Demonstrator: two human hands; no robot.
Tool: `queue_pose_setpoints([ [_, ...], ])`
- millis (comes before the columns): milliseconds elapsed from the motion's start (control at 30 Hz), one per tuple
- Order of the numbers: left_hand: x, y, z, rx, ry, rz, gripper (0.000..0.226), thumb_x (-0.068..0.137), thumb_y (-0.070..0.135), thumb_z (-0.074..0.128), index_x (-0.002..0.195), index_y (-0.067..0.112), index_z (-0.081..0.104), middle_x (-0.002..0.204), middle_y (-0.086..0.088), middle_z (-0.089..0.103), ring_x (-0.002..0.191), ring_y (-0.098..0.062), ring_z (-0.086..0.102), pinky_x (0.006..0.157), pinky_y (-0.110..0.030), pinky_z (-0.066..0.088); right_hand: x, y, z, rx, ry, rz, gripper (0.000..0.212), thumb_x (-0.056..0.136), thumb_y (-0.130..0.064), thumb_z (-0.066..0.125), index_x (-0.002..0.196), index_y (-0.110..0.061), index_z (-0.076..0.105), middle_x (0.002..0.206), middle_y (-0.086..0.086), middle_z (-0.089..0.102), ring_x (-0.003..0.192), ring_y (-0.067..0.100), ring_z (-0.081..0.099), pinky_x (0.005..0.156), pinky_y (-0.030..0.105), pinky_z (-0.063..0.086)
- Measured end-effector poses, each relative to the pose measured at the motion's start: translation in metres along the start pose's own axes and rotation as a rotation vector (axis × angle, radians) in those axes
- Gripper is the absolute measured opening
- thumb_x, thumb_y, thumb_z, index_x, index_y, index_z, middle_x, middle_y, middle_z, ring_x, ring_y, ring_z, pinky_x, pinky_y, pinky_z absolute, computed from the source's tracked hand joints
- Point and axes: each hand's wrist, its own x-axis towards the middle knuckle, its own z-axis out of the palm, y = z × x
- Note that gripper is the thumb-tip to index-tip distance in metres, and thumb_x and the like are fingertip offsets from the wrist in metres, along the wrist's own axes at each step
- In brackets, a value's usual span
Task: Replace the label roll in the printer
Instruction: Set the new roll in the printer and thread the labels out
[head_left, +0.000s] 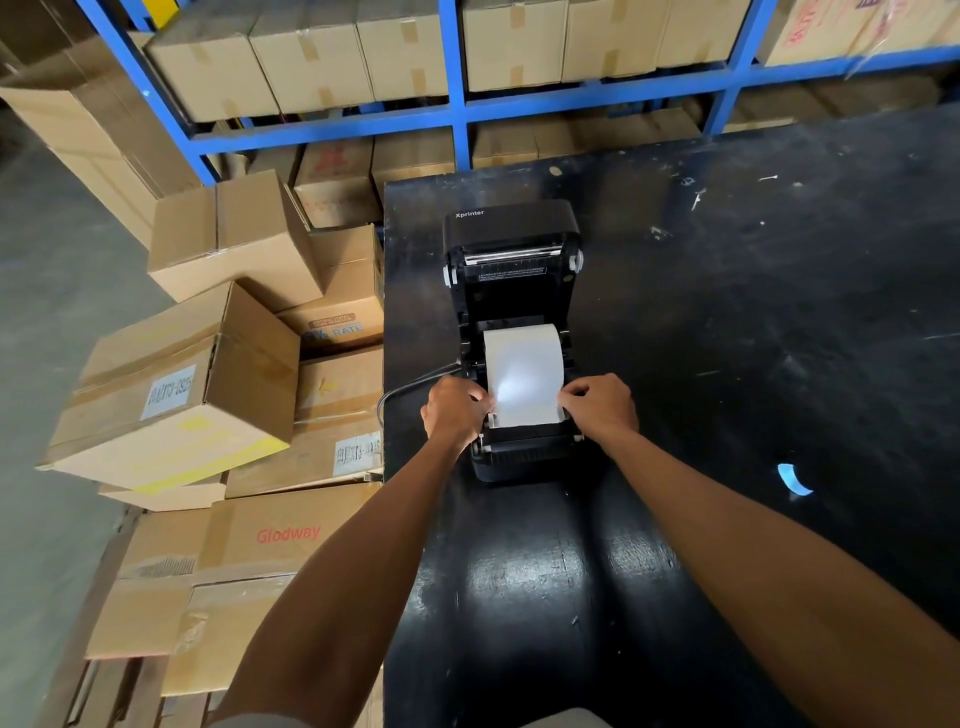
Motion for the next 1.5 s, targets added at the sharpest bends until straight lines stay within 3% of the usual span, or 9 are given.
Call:
queue_pose_setpoints([
  [133,0.0,-0.001,0.0,0.019,-0.056,-0.006,0.019,0.088,0.026,0.074,0.1,0.013,0.081,0.113,-0.006,0.078,0.106,-0.025,0.071,0.102,-0.052,0.051,0.001,0.001,0.001,-0.019,0.016,-0.007,0.012,0.073,-0.021,0.069,0.063,-0.025,0.073,0.109,0.002,0.067,0.054,0.013,0.062,0.048,0.021,0.04],
  [233,0.003,0.0,-0.003,0.019,-0.092,-0.024,0.019,0.087,0.025,0.075,0.101,0.012,0.081,0.113,-0.009,0.078,0.105,-0.028,0.071,0.101,-0.051,0.052,-0.001,0.002,0.003,-0.024,0.032,-0.024,0.011,0.077,-0.025,0.067,0.067,-0.024,0.072,0.107,0.005,0.067,0.052,0.019,0.066,0.057,0.03,0.054],
  [367,0.007,0.001,-0.008,-0.032,-0.165,-0.085,0.019,0.083,0.022,0.078,0.097,0.011,0.081,0.104,-0.012,0.079,0.102,-0.03,0.071,0.103,-0.051,0.051,-0.002,0.007,0.007,0.028,0.04,-0.058,0.016,0.088,-0.032,0.064,0.078,-0.023,0.071,0.112,0.007,0.062,0.069,0.03,0.069,0.07,0.044,0.061],
  [633,0.003,0.0,-0.006,-0.143,-0.064,-0.055,0.022,0.084,0.024,0.08,0.098,0.007,0.081,0.107,-0.009,0.079,0.098,-0.025,0.074,0.095,-0.046,0.059,-0.004,0.009,0.006,-0.03,-0.014,-0.059,0.006,0.086,-0.027,0.061,0.086,-0.026,0.068,0.117,0.002,0.046,0.076,0.031,0.068,0.075,0.043,0.059],
  [800,0.002,-0.003,-0.006,-0.103,-0.12,-0.057,0.021,0.084,0.022,0.079,0.099,0.009,0.082,0.107,-0.01,0.079,0.1,-0.026,0.073,0.097,-0.046,0.057,-0.004,0.009,0.008,0.048,0.032,-0.047,0.014,0.089,-0.033,0.062,0.082,-0.023,0.069,0.117,0.002,0.047,0.079,0.028,0.066,0.073,0.047,0.06],
  [967,-0.001,-0.002,-0.005,-0.105,-0.086,-0.043,0.013,0.082,0.019,0.076,0.086,0.008,0.082,0.096,-0.009,0.08,0.095,-0.026,0.073,0.094,-0.048,0.058,-0.005,0.012,0.01,0.018,0.041,-0.11,0.012,0.092,-0.029,0.059,0.084,-0.024,0.067,0.116,0.004,0.047,0.077,0.019,0.055,0.058,0.028,0.042],
  [1167,-0.002,-0.004,-0.001,-0.107,-0.083,-0.044,0.016,0.086,0.021,0.075,0.09,0.007,0.082,0.1,-0.009,0.08,0.095,-0.025,0.073,0.095,-0.047,0.058,-0.005,0.019,0.012,0.005,0.03,-0.125,0.003,0.089,-0.026,0.062,0.087,-0.025,0.064,0.116,0.002,0.045,0.079,0.02,0.055,0.065,0.03,0.044],
  [1333,-0.002,-0.001,-0.003,-0.08,-0.094,-0.056,0.011,0.082,0.013,0.073,0.079,0.007,0.081,0.086,-0.011,0.08,0.087,-0.027,0.075,0.09,-0.046,0.06,-0.015,0.031,0.017,0.089,0.149,-0.355,0.014,0.086,-0.024,0.063,0.098,-0.031,0.059,0.106,-0.008,0.045,0.089,0.014,0.054,0.069,0.022,0.043],
  [1500,-0.005,0.0,-0.001,-0.062,-0.079,-0.047,0.012,0.084,0.013,0.071,0.08,0.007,0.081,0.086,-0.012,0.079,0.084,-0.028,0.075,0.09,-0.046,0.06,-0.019,0.045,0.014,-0.255,-0.055,-0.646,0.037,0.076,-0.037,0.056,0.113,-0.032,0.064,0.109,-0.01,0.048,0.106,0.011,0.044,0.093,0.032,0.03],
])
